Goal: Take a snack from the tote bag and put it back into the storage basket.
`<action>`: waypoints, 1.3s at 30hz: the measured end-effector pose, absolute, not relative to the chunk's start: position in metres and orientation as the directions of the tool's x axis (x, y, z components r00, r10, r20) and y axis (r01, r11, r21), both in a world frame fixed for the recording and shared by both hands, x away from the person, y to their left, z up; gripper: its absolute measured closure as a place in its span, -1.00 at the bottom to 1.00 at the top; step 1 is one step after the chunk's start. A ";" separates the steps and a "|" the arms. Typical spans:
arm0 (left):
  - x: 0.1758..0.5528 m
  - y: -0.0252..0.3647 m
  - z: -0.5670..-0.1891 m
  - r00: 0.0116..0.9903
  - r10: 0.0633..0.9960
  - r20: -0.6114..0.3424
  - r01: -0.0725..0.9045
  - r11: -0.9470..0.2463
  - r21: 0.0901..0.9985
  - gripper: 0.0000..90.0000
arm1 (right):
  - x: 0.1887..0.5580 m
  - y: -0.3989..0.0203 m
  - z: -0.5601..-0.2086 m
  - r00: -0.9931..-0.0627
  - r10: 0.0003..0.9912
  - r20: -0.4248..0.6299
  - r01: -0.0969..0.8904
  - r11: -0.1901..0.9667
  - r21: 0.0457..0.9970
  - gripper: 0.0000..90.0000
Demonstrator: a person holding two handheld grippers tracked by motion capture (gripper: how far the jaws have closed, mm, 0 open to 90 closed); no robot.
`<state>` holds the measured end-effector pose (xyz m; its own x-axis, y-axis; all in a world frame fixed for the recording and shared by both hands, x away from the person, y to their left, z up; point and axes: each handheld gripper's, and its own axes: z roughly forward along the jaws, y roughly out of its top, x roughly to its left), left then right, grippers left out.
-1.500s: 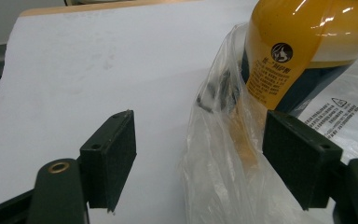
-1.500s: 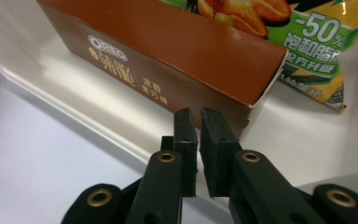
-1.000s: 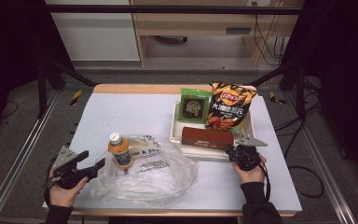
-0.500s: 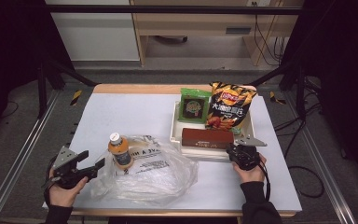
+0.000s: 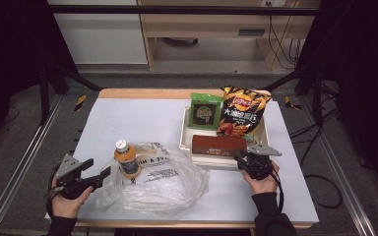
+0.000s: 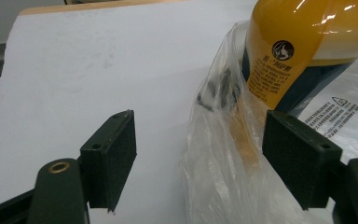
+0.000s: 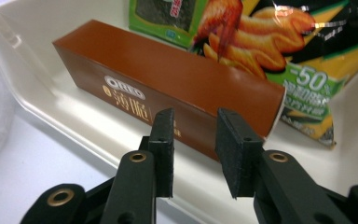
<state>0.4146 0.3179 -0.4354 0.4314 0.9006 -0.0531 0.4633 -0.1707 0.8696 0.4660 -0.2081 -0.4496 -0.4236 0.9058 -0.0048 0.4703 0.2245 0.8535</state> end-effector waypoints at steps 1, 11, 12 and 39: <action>0.415 0.318 -0.435 0.432 0.900 -0.053 0.463 -0.171 0.870 -0.44 | 0.466 -0.207 -0.449 -0.421 0.907 -0.007 0.464 0.221 0.858 0.54; 0.414 0.319 -0.435 0.431 0.901 -0.054 0.461 -0.168 0.871 -0.44 | 0.467 -0.210 -0.452 -0.334 0.942 -0.026 0.455 0.185 0.871 0.16; 0.414 0.319 -0.435 0.431 0.901 -0.055 0.461 -0.167 0.872 -0.44 | 0.468 -0.210 -0.452 -0.331 0.943 -0.031 0.453 0.188 0.871 0.10; 0.415 0.318 -0.437 0.432 0.900 -0.054 0.468 -0.173 0.867 -0.44 | 0.486 -0.199 -0.462 -0.368 0.929 -0.036 0.453 0.213 0.866 0.16</action>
<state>0.4153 0.3178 -0.4370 0.4321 0.9002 -0.0539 0.4677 -0.1726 0.8669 0.4863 -0.1985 -0.4619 -0.3682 0.9291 -0.0360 0.4528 0.2130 0.8658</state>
